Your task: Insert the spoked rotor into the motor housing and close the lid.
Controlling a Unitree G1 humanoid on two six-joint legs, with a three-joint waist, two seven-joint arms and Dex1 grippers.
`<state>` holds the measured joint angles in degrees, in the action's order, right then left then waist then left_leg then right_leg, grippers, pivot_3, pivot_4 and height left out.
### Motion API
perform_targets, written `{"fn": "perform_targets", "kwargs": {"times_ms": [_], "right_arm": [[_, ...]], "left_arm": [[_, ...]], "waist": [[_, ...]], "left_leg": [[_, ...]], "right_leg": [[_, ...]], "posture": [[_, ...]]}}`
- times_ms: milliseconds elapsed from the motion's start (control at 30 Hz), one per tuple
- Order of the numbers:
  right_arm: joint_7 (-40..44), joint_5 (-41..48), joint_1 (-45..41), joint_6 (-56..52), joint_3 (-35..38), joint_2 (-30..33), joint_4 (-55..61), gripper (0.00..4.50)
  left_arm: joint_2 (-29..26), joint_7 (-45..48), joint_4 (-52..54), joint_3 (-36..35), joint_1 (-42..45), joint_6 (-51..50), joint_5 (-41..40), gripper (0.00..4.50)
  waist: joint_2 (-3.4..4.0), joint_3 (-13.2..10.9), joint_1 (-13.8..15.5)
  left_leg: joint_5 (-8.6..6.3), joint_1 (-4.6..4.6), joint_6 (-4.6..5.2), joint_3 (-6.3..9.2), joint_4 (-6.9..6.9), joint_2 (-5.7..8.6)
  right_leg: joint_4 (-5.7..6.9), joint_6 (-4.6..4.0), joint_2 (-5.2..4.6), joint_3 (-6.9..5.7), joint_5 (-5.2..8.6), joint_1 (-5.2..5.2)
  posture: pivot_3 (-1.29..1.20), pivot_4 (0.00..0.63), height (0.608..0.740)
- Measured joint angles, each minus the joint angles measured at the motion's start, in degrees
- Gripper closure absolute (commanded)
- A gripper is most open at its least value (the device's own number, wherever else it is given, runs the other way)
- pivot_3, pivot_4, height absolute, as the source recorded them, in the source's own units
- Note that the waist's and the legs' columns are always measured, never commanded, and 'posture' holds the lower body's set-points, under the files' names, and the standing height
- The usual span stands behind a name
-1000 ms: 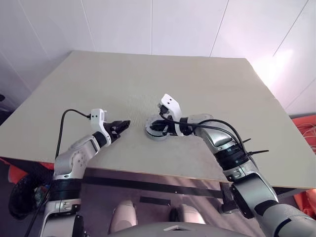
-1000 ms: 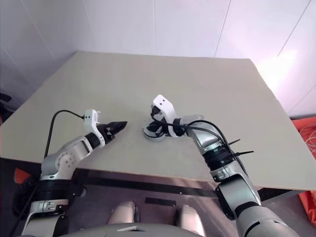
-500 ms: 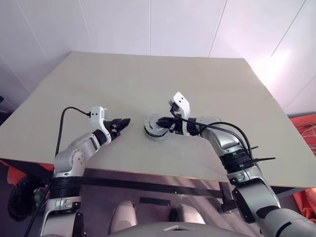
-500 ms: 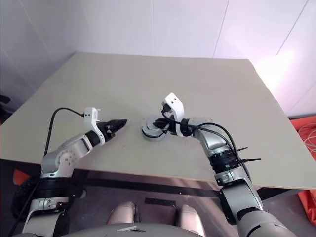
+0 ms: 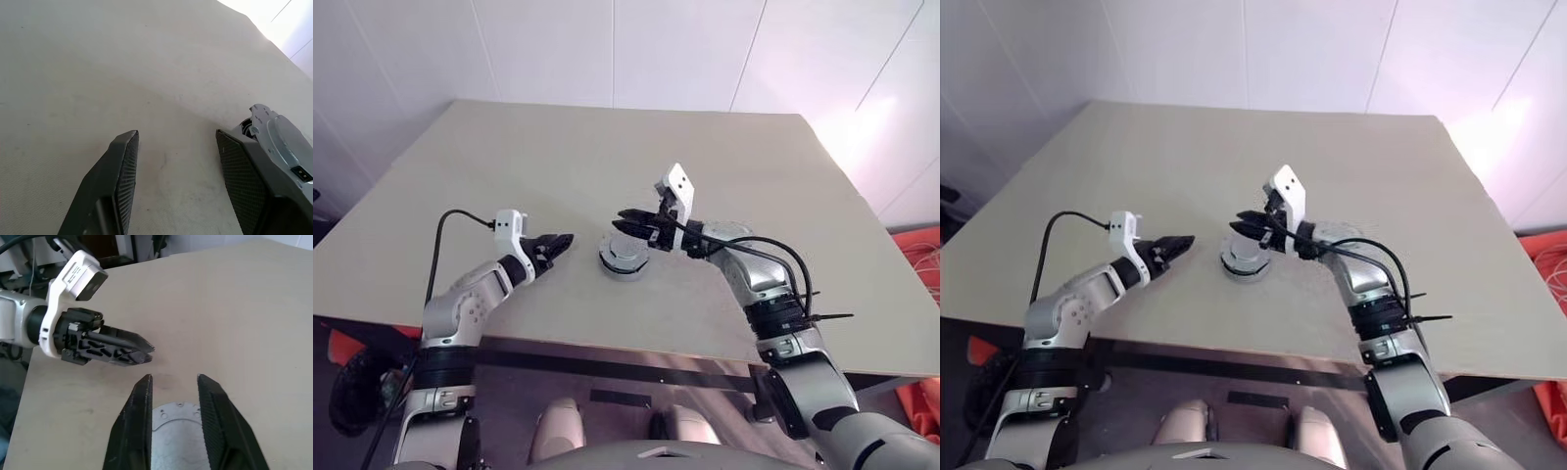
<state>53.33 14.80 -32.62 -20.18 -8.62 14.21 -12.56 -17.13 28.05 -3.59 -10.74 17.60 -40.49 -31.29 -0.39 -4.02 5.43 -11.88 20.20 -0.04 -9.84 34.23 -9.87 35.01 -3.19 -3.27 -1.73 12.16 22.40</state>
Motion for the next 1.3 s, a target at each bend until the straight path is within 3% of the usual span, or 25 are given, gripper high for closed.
{"fn": "perform_targets", "kwargs": {"times_ms": [233, 667, 1300], "right_arm": [[0.0, -1.4, 1.6, 6.9, -0.6, -1.1, -3.6, 0.02], [-2.6, -3.6, 0.9, 11.4, -0.6, -2.3, -12.6, 0.02], [-2.9, -5.3, 4.5, 11.9, -3.3, -1.9, -8.3, 0.02]], "left_arm": [[-0.5, 0.5, 0.0, 0.2, 0.3, 0.0, 0.0, 1.83], [-0.9, 0.7, 0.0, 1.3, 0.3, -0.3, 0.0, 1.83], [-4.3, 4.8, 3.7, 1.4, -0.8, -5.2, -2.5, 1.83]], "waist": [[0.0, 0.0, -0.1], [0.0, 0.0, -0.1], [-0.01, 0.0, -0.2]], "left_leg": [[-0.01, -0.02, 0.02, 0.0, 0.0, 0.0], [-0.03, 0.0, 0.04, -0.01, -0.04, 0.0], [-0.06, -0.05, 0.1, -0.01, -0.05, 0.0]], "right_leg": [[-0.03, 0.01, 0.0, 0.0, 0.0, -0.02], [-0.11, 0.0, 0.0, -0.01, -0.01, -0.02], [-0.13, 0.01, 0.0, 0.0, 0.0, -0.04]], "posture": [[0.0, 0.0, 0.74], [0.0, 0.0, 0.74], [0.0, 0.0, 0.74]]}}
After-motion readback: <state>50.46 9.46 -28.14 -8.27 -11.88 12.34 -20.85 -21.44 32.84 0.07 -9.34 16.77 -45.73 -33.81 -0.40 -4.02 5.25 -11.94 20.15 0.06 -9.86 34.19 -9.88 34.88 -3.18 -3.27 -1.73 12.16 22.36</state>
